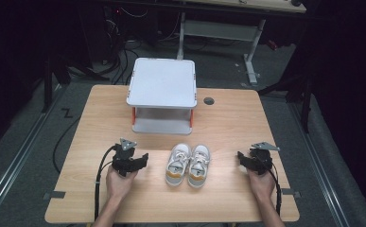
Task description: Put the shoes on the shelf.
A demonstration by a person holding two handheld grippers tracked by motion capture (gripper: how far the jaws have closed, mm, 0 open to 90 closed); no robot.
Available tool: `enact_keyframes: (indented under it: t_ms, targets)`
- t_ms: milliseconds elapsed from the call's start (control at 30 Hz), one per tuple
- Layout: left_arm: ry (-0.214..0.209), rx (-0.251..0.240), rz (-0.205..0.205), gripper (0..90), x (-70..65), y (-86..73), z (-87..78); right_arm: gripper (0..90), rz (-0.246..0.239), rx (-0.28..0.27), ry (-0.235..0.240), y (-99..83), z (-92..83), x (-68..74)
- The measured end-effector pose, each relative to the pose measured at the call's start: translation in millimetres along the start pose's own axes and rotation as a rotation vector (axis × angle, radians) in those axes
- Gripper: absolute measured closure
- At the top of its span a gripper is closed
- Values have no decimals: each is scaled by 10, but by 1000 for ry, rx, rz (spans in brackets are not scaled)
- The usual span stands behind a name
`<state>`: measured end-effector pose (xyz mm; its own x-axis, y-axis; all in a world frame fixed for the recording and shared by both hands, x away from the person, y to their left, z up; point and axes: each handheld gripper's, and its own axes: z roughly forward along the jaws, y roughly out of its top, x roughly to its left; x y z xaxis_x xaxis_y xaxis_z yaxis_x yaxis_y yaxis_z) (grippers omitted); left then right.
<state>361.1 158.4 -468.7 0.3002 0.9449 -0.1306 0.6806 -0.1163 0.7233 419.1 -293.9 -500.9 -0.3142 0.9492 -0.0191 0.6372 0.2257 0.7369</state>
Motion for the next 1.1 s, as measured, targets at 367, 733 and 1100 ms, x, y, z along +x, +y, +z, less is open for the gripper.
enact_keyframes:
  t_ms: [367, 733, 1100]
  targets:
    - [-112, -23, 126, 410, -708, 89, -263, 398, -3, 2, 3, -3, -3, 2]
    - [-205, 57, 154, 383, -1168, 89, -82, 395, -3, 2, 4, -3, -3, 3]
    - [-248, 77, 85, 394, -1280, 139, 72, 393, -5, 2, 5, -4, -3, 4]
